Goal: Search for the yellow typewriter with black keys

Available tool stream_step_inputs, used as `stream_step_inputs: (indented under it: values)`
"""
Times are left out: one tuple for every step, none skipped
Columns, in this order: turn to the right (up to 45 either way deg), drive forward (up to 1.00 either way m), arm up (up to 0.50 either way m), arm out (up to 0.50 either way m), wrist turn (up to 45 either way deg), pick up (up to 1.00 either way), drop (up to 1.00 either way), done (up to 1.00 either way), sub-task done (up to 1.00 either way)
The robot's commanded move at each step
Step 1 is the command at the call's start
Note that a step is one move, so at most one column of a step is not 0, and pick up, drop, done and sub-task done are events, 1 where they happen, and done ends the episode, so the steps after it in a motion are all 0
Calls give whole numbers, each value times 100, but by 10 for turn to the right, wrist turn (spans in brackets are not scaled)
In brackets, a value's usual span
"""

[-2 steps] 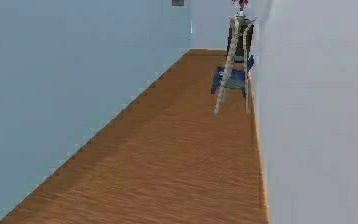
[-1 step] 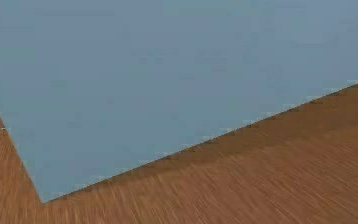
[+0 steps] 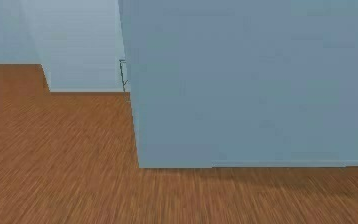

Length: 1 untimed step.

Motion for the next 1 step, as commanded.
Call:
stream_step_inputs:
  values:
    - [0,10,0,0,0,0,0,0,0]
